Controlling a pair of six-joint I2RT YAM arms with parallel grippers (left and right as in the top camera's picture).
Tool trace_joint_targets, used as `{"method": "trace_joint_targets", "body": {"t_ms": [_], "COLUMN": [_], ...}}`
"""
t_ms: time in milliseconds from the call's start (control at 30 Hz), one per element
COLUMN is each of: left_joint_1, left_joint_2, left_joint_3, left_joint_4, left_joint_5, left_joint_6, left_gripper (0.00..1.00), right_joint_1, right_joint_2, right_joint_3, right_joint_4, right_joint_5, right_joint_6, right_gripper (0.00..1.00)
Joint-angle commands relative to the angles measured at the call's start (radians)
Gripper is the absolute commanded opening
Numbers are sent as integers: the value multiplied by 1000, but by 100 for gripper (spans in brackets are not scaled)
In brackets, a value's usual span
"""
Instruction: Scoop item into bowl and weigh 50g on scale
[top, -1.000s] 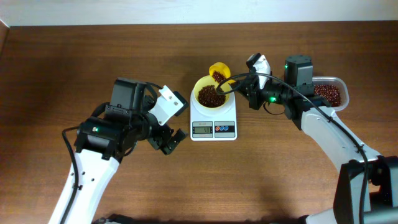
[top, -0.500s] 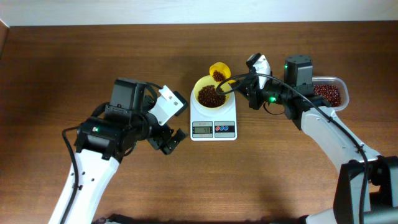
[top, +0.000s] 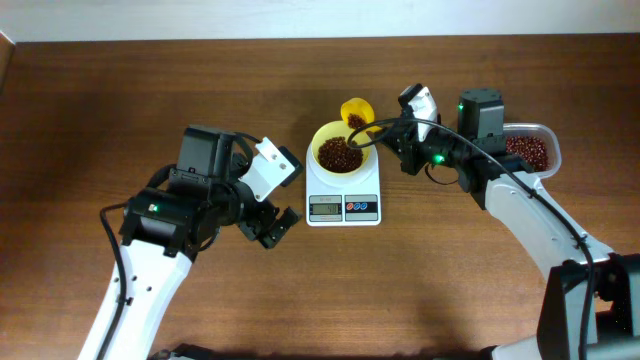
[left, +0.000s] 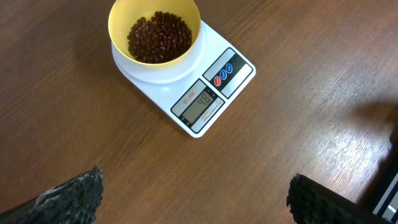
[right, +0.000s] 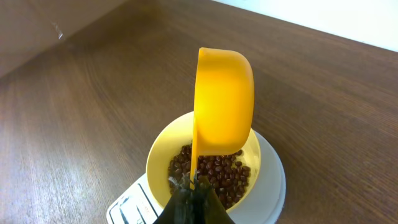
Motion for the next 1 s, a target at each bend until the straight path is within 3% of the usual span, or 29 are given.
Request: {"method": "trace_joint_targets", "body": {"t_ms": [0,533,700,967], "left_joint_1": [4,4,4,4], "left_joint_2": [-4,-4,-4,-4], "left_joint_3": [21,21,21,21], "left_joint_4": [2,2,2,2], "left_joint_5": [3,3,3,3], "left_joint_6": [13,13,13,13], "left_gripper": [99,99,99,99], "right_joint_1": [6,6,6,3], "right_joint_2": [-17,-19,-19,-19], "right_joint_3": [3,3,3,3], "right_joint_4": [4,30,31,31], "right_joint_5": [4,-72,-72,-75], "right_joint_6": [4,10,126,459], "right_gripper": [4,4,4,4]}}
